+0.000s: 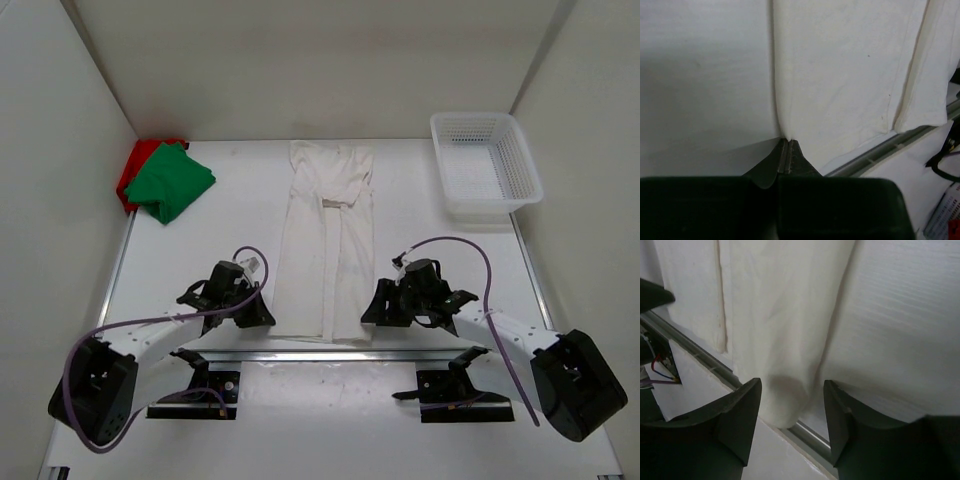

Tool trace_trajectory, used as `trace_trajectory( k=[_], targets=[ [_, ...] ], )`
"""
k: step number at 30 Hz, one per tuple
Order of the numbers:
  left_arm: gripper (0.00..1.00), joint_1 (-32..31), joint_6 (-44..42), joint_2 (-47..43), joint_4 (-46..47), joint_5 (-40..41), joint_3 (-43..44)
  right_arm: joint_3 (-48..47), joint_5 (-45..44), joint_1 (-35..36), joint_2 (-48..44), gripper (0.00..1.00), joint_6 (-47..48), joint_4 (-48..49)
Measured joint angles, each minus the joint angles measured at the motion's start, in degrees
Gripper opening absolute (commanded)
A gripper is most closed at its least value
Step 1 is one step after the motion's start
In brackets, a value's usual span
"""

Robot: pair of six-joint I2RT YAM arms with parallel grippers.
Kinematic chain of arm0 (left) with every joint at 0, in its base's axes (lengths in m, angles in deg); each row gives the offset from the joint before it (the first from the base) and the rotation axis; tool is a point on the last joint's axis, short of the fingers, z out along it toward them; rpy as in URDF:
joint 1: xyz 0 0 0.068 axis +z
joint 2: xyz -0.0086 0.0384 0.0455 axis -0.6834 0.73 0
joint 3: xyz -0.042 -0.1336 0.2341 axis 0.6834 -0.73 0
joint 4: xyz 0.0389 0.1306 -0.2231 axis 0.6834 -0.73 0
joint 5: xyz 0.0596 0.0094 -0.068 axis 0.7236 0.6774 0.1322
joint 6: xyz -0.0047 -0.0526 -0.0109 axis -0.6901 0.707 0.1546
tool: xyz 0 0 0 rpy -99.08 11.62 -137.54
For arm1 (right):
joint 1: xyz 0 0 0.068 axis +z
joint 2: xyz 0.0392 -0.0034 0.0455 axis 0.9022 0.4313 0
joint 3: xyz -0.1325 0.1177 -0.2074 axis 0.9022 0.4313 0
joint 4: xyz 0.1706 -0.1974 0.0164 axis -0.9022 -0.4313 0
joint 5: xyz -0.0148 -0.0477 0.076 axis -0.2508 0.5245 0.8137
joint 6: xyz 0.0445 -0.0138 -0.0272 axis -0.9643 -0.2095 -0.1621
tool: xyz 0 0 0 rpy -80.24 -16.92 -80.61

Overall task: Fold and stack the t-shirts
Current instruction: Rotate the tshirt 90 degrees

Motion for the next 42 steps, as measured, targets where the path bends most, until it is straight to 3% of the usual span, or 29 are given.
trace_trajectory(
  k=[2, 4, 9, 11, 13, 15, 19, 21, 25, 29, 32, 37, 38, 42],
  targets=[
    [0.12, -1.3, 0.6, -3.0, -1.9, -0.5, -1.2, 1.7, -0.1, 0.4, -2.0, 0.50, -1.7, 0.7],
    [0.34, -2.6, 1.3, -5.1, -3.0, -1.2, -2.0, 3.1, -0.5, 0.5, -4.7, 0.49, -2.6, 0.2],
    [0.69, -4.0, 3.0, -8.4, -5.0, -3.5, -2.0, 5.3, 1.4, -1.1, -8.0, 0.48, -3.3, -1.1],
    [0.75, -3.4, 2.1, -8.0, -7.6, -3.3, 0.6, 5.1, 1.9, -1.2, -8.0, 0.48, -2.8, -1.7],
    [0.70, -2.0, 0.7, -6.3, -9.5, -2.0, 5.6, 4.5, 2.4, -1.2, -7.1, 0.44, -1.6, -2.2],
    [0.55, 1.0, 0.2, -3.8, -7.8, -0.9, 11.0, 3.8, 2.8, -1.4, -5.6, 0.39, -0.5, -2.4],
    [0.50, 8.1, 2.8, 3.6, 0.9, 0.9, 18.3, 3.2, 3.9, -1.4, -2.7, 0.17, 1.6, -2.1],
    [0.50, 9.7, 3.8, 10.7, 4.7, 2.8, 22.9, 3.2, 4.4, -1.4, -1.6, 0.20, 2.5, -2.4],
    [0.52, 11.0, 4.5, 29.3, 9.2, 5.9, 37.2, 2.5, 6.6, -2.1, -0.9, 0.42, 4.0, -2.2],
    [0.55, 13.4, 5.8, 45.8, 12.6, 8.2, 51.4, 2.0, 7.8, -3.1, -0.7, 0.43, 5.7, -2.5],
    [0.55, 14.6, 5.5, 58.4, 10.1, 9.6, 66.8, 2.0, 8.6, -4.3, -0.7, 0.41, 6.1, -2.6],
    [0.54, 13.6, 2.9, 83.5, 1.2, 12.6, 108.7, 1.4, 9.0, -5.8, 0.3, 0.39, 6.7, -3.0],
    [0.52, 13.3, 2.9, 86.8, 1.9, 13.1, 113.7, 1.2, 9.0, -6.0, 0.6, 0.39, 6.8, -3.0],
    [0.51, 12.7, 4.2, 91.5, -0.2, 14.5, 118.3, 0.9, 8.9, -6.9, 0.5, 0.43, 6.8, -3.4]
  ],
)
